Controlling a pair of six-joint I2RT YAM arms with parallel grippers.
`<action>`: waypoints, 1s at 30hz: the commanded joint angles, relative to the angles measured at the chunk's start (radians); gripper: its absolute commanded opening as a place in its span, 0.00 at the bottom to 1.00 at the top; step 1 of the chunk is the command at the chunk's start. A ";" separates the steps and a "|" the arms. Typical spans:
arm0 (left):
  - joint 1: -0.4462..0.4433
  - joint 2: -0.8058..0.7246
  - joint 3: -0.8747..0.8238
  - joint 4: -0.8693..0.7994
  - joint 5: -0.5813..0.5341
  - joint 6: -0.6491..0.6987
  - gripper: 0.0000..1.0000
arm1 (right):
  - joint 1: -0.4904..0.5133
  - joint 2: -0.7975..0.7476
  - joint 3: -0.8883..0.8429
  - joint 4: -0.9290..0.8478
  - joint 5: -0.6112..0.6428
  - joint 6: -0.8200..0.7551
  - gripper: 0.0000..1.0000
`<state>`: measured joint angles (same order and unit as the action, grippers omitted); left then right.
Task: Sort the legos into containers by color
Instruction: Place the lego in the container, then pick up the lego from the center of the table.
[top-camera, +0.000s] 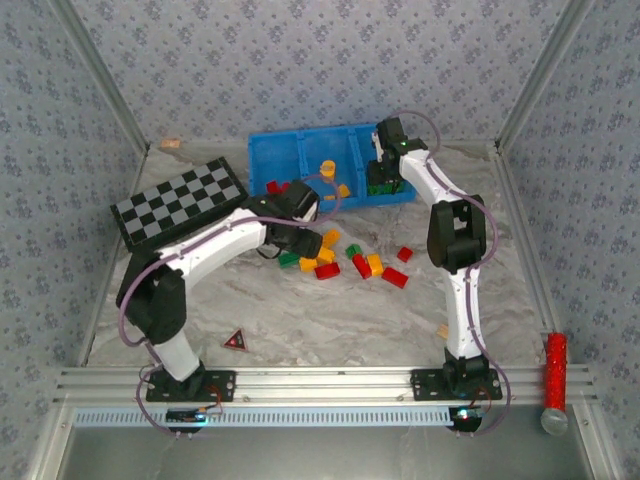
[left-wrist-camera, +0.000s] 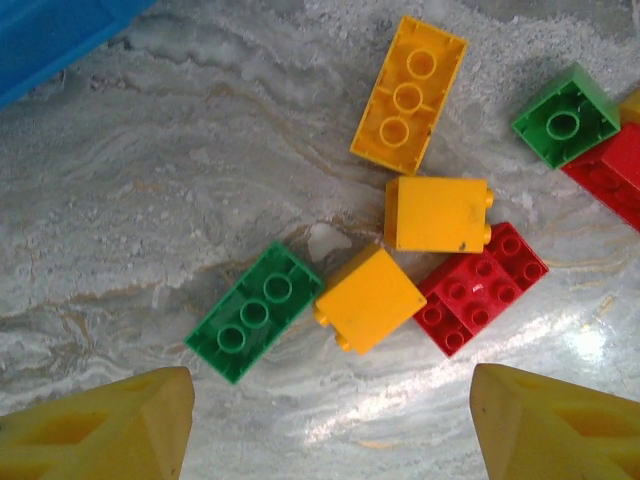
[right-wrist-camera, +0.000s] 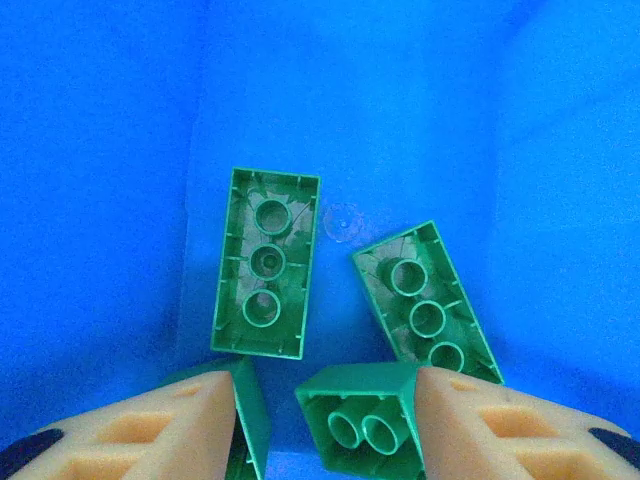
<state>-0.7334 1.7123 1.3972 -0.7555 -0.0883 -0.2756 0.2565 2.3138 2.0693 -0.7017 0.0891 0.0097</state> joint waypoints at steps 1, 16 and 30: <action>-0.007 0.043 0.060 0.025 -0.030 0.056 0.73 | -0.007 -0.028 0.024 -0.009 -0.008 -0.006 0.54; -0.008 0.285 0.235 0.070 -0.016 0.146 0.74 | 0.001 -0.369 -0.242 0.017 -0.059 0.063 0.70; -0.007 0.405 0.305 0.105 0.081 0.165 0.74 | -0.001 -0.891 -0.840 0.032 -0.071 0.207 0.79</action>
<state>-0.7334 2.0964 1.6604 -0.6556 -0.0509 -0.1368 0.2565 1.5089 1.2980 -0.6483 0.0246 0.1646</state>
